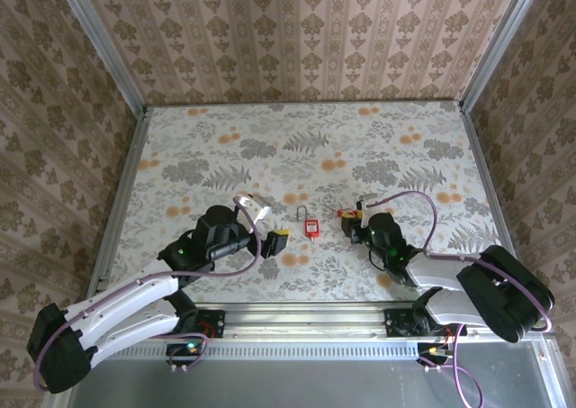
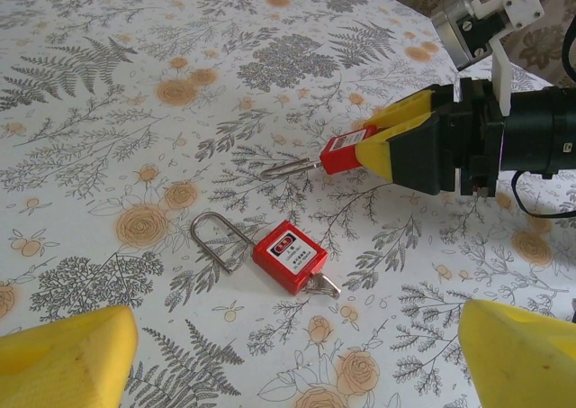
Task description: Unlock with the key
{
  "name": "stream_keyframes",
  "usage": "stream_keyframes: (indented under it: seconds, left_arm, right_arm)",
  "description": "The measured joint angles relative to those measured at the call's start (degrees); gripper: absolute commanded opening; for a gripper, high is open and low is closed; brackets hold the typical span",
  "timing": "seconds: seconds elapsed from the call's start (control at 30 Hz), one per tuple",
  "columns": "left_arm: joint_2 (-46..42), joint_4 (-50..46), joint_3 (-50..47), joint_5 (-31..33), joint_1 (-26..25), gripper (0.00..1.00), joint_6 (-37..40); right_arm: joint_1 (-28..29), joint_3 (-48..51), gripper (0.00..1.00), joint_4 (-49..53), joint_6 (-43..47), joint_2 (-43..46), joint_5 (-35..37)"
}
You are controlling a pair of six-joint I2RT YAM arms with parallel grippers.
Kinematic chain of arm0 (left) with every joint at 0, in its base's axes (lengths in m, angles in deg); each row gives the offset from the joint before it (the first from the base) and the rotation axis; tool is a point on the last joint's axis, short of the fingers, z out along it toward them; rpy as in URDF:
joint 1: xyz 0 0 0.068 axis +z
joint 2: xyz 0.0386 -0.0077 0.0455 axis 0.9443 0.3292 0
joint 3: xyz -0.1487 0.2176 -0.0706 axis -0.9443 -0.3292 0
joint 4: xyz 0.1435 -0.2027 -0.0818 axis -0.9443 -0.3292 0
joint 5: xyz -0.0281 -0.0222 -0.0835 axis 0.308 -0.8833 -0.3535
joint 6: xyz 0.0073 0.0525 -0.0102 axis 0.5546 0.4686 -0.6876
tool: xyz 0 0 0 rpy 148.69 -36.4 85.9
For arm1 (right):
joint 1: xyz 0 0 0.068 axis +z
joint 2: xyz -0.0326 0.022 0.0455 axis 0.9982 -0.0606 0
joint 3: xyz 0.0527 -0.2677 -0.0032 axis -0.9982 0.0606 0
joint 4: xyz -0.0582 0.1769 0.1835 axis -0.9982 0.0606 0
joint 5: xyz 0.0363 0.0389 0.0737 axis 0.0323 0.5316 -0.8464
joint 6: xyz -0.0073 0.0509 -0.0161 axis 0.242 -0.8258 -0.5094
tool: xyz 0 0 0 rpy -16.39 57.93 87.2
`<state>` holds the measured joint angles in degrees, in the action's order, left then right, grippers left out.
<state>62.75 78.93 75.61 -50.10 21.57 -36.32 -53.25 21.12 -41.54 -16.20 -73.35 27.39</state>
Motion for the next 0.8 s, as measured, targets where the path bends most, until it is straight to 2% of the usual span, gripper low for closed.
stream_keyframes:
  seconds: [0.07, 0.23, 0.43, 0.6, 0.7, 0.8]
  left_arm:
    - [-0.2, 0.0, 0.0, 0.0, 0.0, 0.93, 0.0]
    - [-1.6, 0.0, 0.0, 0.3, 0.0, 0.94, 0.0]
    - [-3.5, 0.0, 0.0, 0.9, 0.0, 0.94, 0.0]
    - [-3.9, -0.1, 0.0, 1.0, 0.0, 0.94, 0.0]
    - [-3.9, -0.2, 0.0, 1.1, 0.0, 0.94, 0.0]
    - [-4.4, -0.8, 0.0, 1.2, -0.3, 0.95, 0.0]
  right_arm:
    - [0.3, 0.0, 0.53, 0.4, 0.0, 0.3, 0.3]
    - [0.9, 0.0, 0.65, 2.9, -0.3, 3.8, 0.9]
    - [0.9, -0.1, 0.71, 8.6, -1.2, 10.8, 1.0]
    - [0.9, -2.7, 0.76, 19.8, -1.2, 16.2, 1.4]
    - [0.8, -5.4, 0.78, 25.4, -1.3, 16.3, 1.6]
    - [0.5, -10.3, 0.79, 31.8, -1.3, 11.8, 1.3]
